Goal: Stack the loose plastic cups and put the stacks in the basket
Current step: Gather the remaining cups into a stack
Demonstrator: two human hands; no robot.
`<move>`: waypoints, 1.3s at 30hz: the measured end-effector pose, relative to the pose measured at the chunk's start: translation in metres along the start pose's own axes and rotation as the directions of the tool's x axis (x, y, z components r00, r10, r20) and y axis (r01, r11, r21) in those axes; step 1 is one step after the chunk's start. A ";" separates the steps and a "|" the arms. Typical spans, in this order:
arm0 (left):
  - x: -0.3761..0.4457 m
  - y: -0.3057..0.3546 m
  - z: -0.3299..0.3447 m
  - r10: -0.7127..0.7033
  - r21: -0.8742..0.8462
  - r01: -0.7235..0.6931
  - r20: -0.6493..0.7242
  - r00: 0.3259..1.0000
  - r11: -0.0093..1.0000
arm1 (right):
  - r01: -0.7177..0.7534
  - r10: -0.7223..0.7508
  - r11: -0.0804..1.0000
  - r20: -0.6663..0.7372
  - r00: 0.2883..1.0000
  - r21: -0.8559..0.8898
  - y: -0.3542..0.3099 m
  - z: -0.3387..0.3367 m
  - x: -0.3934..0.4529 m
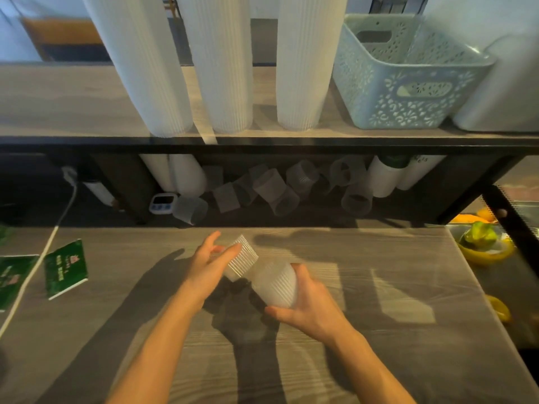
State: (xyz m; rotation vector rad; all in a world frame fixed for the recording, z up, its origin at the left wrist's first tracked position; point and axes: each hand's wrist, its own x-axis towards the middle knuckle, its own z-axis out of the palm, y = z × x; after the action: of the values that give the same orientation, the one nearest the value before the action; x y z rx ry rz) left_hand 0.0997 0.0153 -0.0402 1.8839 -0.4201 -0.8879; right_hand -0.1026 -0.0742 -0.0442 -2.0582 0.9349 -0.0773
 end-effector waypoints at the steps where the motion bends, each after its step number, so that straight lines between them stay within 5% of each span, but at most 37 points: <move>1: -0.009 0.001 0.000 0.004 -0.058 -0.003 0.013 1.000 0.998 | 0.007 -0.007 1.000 0.006 1.000 -0.009 -0.001 0.000 -0.001; 9: -0.056 0.000 0.006 0.191 -0.201 -0.200 -0.064 0.980 0.959 | 0.083 -0.081 0.990 0.022 0.996 -0.113 -0.017 0.006 -0.007; 15: -0.069 -0.012 0.004 0.336 0.074 -0.330 -0.087 0.938 0.941 | 0.114 -0.114 0.991 -0.001 0.993 -0.064 -0.027 0.010 -0.008; 24: -0.073 -0.010 -0.014 0.439 0.251 -0.419 -0.025 0.898 0.873 | 0.165 -0.161 0.984 0.056 0.985 -0.071 -0.029 0.014 -0.009; 39: -0.066 0.005 -0.030 0.347 0.193 -0.398 0.249 0.904 0.897 | 0.209 -0.205 0.972 0.045 0.978 -0.109 -0.037 0.019 -0.002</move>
State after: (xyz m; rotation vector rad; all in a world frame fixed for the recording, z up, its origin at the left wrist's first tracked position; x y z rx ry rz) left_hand 0.0779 0.0731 -0.0021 1.8389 -1.0253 -0.7982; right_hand -0.0752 -0.0472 -0.0291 -2.2510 0.7159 -0.1026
